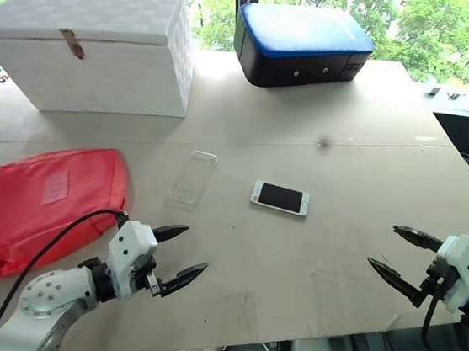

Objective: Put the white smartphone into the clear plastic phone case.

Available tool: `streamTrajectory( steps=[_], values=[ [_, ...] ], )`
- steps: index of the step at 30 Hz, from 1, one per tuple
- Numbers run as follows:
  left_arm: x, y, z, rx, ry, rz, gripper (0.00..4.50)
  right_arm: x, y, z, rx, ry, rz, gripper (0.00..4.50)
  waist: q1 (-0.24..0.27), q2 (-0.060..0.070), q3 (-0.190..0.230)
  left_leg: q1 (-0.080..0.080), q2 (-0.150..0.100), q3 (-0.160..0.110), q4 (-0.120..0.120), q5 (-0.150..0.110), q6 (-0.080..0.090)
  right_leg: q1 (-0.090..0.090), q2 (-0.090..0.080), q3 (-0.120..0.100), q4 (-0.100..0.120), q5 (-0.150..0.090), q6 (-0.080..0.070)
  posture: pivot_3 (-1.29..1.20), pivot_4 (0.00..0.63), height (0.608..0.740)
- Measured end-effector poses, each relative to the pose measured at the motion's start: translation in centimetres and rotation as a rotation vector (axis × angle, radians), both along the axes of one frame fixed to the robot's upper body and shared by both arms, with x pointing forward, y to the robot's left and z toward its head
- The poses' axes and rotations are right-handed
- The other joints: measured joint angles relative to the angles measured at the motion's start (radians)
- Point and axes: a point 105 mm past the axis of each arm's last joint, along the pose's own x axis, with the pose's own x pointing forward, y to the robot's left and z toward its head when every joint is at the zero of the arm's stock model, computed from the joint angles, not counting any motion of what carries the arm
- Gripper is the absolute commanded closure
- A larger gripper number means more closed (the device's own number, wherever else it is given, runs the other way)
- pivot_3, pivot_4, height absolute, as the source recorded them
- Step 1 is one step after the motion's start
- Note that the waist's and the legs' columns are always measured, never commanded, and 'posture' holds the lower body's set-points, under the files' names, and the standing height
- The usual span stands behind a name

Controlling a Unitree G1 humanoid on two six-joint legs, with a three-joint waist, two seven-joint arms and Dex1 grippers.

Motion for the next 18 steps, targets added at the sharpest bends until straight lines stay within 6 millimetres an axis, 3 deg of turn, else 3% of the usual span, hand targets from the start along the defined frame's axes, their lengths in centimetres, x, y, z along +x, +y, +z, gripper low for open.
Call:
streamTrajectory(
  steps=[3, 5, 9, 18],
  values=[
    [0.6, 0.0, 0.2, -0.004, -0.012, 0.007, 0.06, 0.0, 0.2, 0.2, 0.012, -0.01, 0.005, 0.0, 0.001, 0.0, 0.0, 0.0, 0.0, 0.0, 0.0, 0.0, 0.0, 0.0, 0.0, 0.0, 0.0, 0.0, 0.0, 0.0, 0.15, 0.734],
    [3.6, 0.3, 1.8, -0.003, -0.085, 0.041, 0.06, 0.2, 2.3, 2.0, 0.057, -0.066, 0.084, 0.0, 0.004, 0.002, 0.0, 0.0, 0.0, -0.002, 0.001, 0.0, 0.0, 0.0, 0.001, -0.002, 0.0, 0.0, 0.0, 0.0, 0.15, 0.734],
    [6.1, 1.1, 3.2, 0.038, -0.131, 0.012, 0.06, -0.4, 4.8, 4.0, 0.08, -0.107, 0.202, 0.0, 0.001, 0.001, -0.001, 0.001, 0.001, -0.003, 0.001, 0.0, 0.0, 0.002, 0.003, -0.003, 0.0, 0.0, 0.0, 0.0, 0.15, 0.734],
    [10.1, 5.9, 2.2, 0.308, 0.013, -0.128, 0.06, -1.1, 6.5, 4.8, 0.1, -0.087, 0.309, 0.0, 0.002, 0.001, -0.001, -0.001, 0.0, 0.0, 0.001, 0.001, -0.002, 0.001, 0.002, -0.002, -0.001, 0.002, 0.004, 0.0, 0.15, 0.734]
  ],
)
